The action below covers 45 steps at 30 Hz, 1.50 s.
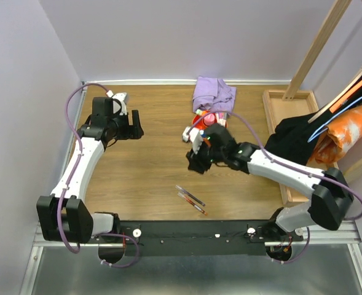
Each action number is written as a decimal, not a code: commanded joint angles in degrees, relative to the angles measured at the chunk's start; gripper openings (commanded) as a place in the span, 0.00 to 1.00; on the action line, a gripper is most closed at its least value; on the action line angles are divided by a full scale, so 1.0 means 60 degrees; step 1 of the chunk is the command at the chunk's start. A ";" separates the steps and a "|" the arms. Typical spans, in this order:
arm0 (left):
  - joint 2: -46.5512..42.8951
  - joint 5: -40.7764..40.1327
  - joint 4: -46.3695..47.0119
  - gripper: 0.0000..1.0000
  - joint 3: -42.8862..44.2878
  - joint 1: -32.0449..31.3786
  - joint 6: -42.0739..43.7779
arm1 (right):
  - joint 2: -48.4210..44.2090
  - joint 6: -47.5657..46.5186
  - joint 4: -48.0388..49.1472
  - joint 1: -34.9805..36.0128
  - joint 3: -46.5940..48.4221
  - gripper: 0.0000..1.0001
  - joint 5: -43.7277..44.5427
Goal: Sort the stationery into containers
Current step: Pick up the pen from the center of the board.
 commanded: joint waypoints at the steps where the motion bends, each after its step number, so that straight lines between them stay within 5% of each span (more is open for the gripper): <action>1: -0.0765 -0.1362 0.0103 0.92 -0.0493 0.0450 0.0026 | 0.0879 0.0505 -0.2036 0.1361 -0.0328 0.50 0.0561; 7: -0.1878 -0.0561 0.0236 0.91 -0.1446 0.0832 0.0419 | 0.1935 0.1106 -0.1655 0.2344 0.0316 0.46 0.0985; 12: -0.2423 0.3017 -0.0202 0.85 -0.1989 0.0569 0.2511 | 0.1308 0.2217 -0.1391 0.2054 0.0317 0.44 0.3118; 15: -0.2365 0.3908 -0.1007 0.82 -0.1799 -0.0789 0.4678 | 0.0837 0.2352 -0.2046 0.0522 0.0959 0.45 0.3550; 17: -0.2131 0.3589 -0.1360 0.79 -0.1653 -0.2604 0.5926 | 0.0866 0.2061 -0.2371 -0.0346 0.1762 0.45 0.3550; 20: -0.1415 0.2680 -0.1171 0.75 -0.1448 -0.4667 0.6469 | 0.0939 0.1766 -0.2767 -0.1652 0.2526 0.50 0.3741; 25: -0.0213 0.2400 -0.0456 0.66 -0.1022 -0.5379 0.5683 | 0.0223 0.0332 -0.3177 -0.2021 0.2047 0.51 0.1071; 30: -0.0415 0.1287 0.0206 0.73 -0.1548 -0.4284 0.4702 | -0.0072 0.0534 -0.3209 -0.1190 0.0714 0.49 0.0459; 35: -0.0767 0.0790 0.0646 0.76 -0.2338 -0.1163 0.3031 | 0.0615 0.1381 -0.2286 0.1008 -0.0180 0.50 0.1425; 45: -0.2172 -0.0618 0.1202 0.80 -0.3131 0.0478 0.0979 | 0.2432 0.3317 -0.1684 0.2183 0.0126 0.48 0.2115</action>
